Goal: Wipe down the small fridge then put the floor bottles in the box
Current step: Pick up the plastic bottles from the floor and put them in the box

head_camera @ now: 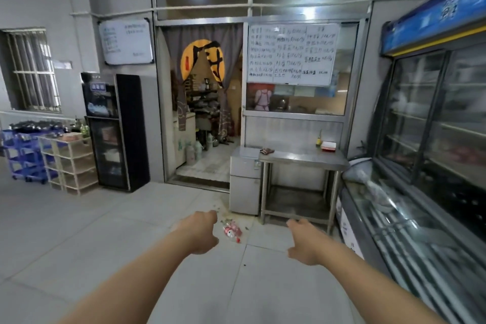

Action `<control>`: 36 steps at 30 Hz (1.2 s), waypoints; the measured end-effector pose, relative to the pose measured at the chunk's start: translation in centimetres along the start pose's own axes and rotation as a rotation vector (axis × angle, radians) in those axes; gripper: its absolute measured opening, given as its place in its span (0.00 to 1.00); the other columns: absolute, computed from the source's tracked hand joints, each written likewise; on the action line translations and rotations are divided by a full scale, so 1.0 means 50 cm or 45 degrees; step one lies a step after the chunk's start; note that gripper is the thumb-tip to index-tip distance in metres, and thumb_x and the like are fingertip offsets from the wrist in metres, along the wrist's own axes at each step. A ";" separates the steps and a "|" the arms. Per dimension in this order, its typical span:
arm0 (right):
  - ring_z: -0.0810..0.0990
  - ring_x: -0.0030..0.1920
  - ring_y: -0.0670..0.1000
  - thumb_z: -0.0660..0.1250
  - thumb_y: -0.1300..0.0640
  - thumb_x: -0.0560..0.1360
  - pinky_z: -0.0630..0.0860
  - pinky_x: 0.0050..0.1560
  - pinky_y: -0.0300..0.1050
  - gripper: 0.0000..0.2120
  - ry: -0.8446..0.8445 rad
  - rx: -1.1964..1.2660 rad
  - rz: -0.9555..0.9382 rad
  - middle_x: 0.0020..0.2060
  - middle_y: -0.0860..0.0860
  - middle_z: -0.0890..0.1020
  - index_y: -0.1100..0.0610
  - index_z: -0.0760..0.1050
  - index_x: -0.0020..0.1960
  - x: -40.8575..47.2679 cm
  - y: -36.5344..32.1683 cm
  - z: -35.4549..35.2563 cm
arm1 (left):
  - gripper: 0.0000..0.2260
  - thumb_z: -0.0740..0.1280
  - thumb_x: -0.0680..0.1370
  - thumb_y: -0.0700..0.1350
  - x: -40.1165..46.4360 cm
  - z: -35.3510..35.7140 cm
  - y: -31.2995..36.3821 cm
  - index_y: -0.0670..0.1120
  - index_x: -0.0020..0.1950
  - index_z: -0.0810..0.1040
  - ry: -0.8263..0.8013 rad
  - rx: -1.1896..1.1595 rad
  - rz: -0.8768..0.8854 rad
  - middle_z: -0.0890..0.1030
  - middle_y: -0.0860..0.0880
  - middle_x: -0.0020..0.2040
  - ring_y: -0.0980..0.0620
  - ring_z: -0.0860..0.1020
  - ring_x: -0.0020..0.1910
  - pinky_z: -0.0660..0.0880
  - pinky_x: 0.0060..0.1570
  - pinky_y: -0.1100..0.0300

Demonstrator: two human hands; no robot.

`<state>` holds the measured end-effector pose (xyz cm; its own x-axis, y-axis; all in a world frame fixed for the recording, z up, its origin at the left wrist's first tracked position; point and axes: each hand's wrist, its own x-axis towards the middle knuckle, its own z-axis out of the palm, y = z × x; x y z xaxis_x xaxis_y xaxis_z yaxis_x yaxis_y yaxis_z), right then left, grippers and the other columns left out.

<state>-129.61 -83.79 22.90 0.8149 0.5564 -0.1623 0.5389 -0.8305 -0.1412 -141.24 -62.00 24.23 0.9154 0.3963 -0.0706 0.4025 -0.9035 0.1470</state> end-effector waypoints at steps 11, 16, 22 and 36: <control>0.69 0.67 0.61 0.65 0.50 0.76 0.70 0.64 0.53 0.33 0.008 -0.007 -0.015 0.71 0.58 0.61 0.56 0.54 0.75 0.500 0.058 -0.095 | 0.21 0.62 0.77 0.49 0.473 -0.006 -0.001 0.49 0.68 0.64 0.023 0.124 0.019 0.72 0.46 0.65 0.44 0.72 0.63 0.69 0.60 0.51; 0.68 0.68 0.59 0.65 0.51 0.76 0.70 0.64 0.50 0.34 -0.059 0.006 -0.026 0.72 0.58 0.60 0.56 0.53 0.76 0.679 0.057 -0.104 | 0.22 0.63 0.77 0.50 0.652 0.015 -0.036 0.48 0.70 0.63 -0.035 0.153 -0.002 0.71 0.46 0.66 0.44 0.71 0.64 0.68 0.61 0.50; 0.66 0.70 0.60 0.65 0.50 0.77 0.67 0.67 0.52 0.35 -0.103 0.025 0.015 0.73 0.58 0.60 0.56 0.52 0.76 0.904 0.050 -0.100 | 0.21 0.63 0.77 0.50 0.904 0.038 -0.093 0.48 0.69 0.64 -0.064 0.130 0.036 0.72 0.46 0.65 0.45 0.72 0.63 0.68 0.60 0.51; 0.67 0.68 0.59 0.63 0.54 0.77 0.69 0.65 0.50 0.32 -0.203 0.172 0.182 0.72 0.58 0.62 0.56 0.52 0.76 1.415 -0.003 -0.088 | 0.23 0.64 0.76 0.52 1.463 0.055 -0.265 0.48 0.70 0.64 -0.232 0.107 0.157 0.72 0.46 0.66 0.45 0.71 0.64 0.70 0.62 0.51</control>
<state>-71.11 -44.43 15.72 0.8309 0.4398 -0.3408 0.3783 -0.8958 -0.2335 -79.66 -21.48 14.41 0.9386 0.2528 -0.2349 0.2786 -0.9568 0.0835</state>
